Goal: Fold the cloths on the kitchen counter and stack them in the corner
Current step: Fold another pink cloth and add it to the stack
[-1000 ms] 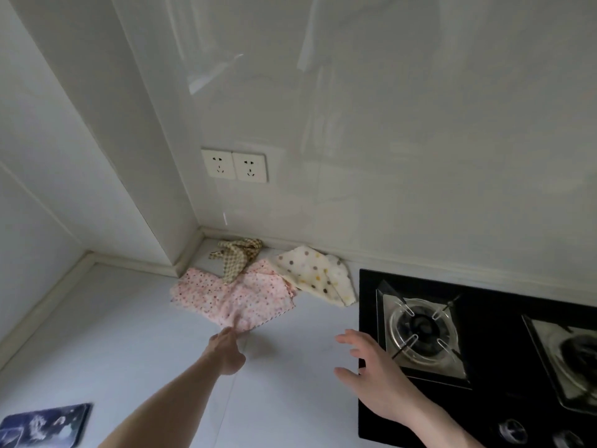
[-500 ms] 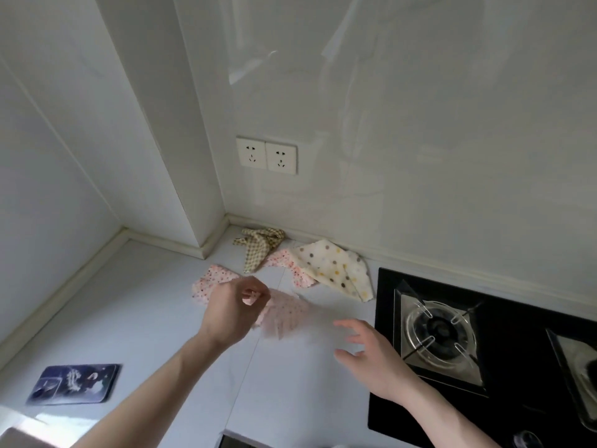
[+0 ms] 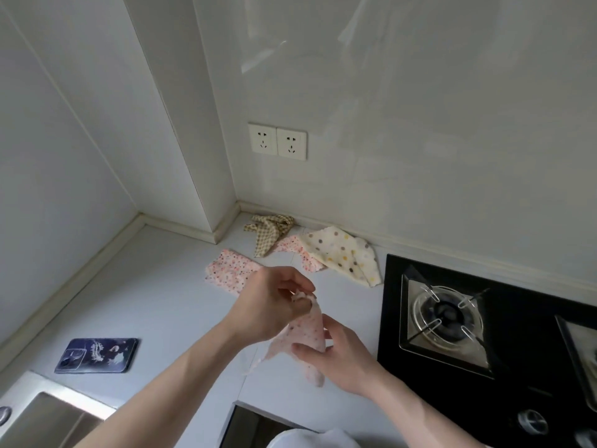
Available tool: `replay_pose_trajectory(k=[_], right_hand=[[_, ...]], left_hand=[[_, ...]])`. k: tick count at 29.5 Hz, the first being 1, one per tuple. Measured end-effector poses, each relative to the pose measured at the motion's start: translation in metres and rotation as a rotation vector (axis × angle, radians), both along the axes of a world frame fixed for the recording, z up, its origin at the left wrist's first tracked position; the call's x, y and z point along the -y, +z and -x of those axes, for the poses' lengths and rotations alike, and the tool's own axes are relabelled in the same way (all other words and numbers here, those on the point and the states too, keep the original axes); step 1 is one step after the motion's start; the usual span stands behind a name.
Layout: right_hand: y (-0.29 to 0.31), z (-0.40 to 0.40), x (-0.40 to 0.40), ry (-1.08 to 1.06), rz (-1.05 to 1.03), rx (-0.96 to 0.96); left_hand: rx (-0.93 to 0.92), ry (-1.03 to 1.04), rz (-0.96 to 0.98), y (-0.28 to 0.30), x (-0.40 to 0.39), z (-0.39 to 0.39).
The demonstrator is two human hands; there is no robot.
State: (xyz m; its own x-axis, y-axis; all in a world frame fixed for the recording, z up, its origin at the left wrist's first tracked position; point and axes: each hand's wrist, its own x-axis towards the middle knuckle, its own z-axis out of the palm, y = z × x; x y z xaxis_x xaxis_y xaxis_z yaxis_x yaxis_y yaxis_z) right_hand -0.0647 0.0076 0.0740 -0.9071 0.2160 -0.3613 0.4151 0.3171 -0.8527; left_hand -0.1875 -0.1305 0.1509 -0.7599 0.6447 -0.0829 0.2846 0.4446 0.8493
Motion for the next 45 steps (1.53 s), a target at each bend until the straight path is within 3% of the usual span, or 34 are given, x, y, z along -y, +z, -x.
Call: replay_pose_trajectory(k=[7, 12, 19, 24, 29, 32, 36, 40, 45], right_hand=[[-0.013, -0.013, 0.006, -0.306, 0.005, -0.022], [-0.028, -0.022, -0.006, -0.335, -0.098, -0.069], [-0.016, -0.035, 0.008, -0.343, -0.201, -0.439], [-0.009, -0.032, 0.014, -0.266, -0.108, -0.225], [-0.016, -0.029, 0.009, -0.272, -0.113, -0.186], [-0.024, -0.036, -0.009, -0.266, -0.127, -0.134], [-0.034, -0.053, -0.04, -0.171, -0.296, -0.043], [-0.029, -0.069, -0.064, -0.019, -0.291, -0.008], [-0.034, -0.07, -0.08, -0.022, -0.297, -0.01]], left_hand=[[-0.004, 0.048, 0.053, -0.011, 0.0, -0.021], [0.069, 0.07, 0.068, -0.009, 0.002, -0.021], [0.159, 0.047, 0.082, -0.006, 0.001, -0.023], [0.205, 0.02, 0.1, -0.003, -0.002, -0.025], [0.168, -0.008, 0.14, -0.005, -0.002, -0.022], [0.062, -0.021, 0.171, -0.011, 0.007, -0.012], [-0.15, -0.143, 0.347, -0.034, 0.03, 0.0], [-0.09, -0.196, 0.404, -0.052, 0.051, 0.0], [-0.076, -0.19, 0.399, -0.067, 0.054, 0.001]])
